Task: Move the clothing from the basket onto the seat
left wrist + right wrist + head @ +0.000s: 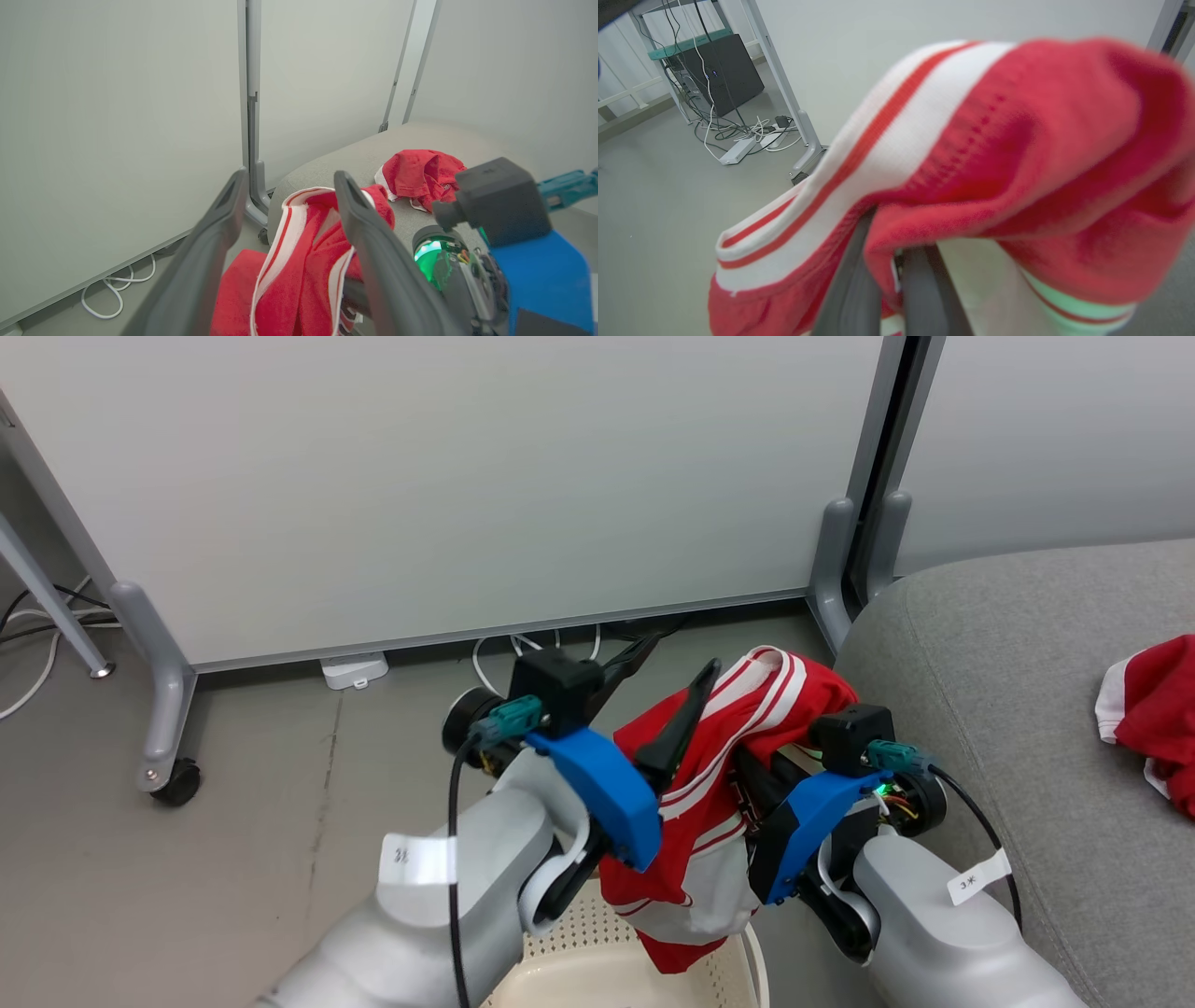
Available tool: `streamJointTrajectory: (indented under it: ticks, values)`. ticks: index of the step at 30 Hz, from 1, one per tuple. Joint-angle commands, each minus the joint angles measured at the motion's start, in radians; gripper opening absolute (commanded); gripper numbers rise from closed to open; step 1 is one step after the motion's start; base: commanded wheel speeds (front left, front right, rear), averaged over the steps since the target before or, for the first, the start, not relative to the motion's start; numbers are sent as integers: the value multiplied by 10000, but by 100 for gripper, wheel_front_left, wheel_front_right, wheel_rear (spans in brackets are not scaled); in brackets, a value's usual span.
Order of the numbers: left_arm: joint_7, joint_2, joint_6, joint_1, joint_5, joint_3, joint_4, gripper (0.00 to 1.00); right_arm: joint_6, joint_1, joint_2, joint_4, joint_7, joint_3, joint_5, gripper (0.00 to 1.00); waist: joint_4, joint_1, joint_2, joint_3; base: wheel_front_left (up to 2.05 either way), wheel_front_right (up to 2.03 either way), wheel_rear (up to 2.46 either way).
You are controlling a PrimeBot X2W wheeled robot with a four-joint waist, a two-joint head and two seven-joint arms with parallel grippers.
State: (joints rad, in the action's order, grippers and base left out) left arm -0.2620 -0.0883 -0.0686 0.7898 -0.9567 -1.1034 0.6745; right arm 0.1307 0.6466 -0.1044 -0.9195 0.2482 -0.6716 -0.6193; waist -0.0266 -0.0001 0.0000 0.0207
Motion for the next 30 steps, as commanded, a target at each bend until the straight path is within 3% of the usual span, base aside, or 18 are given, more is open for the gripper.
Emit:
streamJointTrajectory:
  ticks: [1,11,23,30]
  values:
    - [-35,-154,89,-437,270,271,-144,100,1,-26,-62,32,48,28,-84,0,-4,1,0,-8,0,0,0]
    - [-33,-866,367,-3349,3209,3623,-2147,100,1,-85,-172,134,95,86,-27,0,2,1,0,-94,0,0,0]
    - [-35,-520,-205,-5809,5225,6183,-2757,100,1,-235,-236,231,99,131,18,0,76,1,0,-83,0,0,0]
    - [-35,-178,-468,-6194,5913,6943,-2853,100,1,-304,-262,295,85,173,44,0,126,1,0,-75,0,0,0]
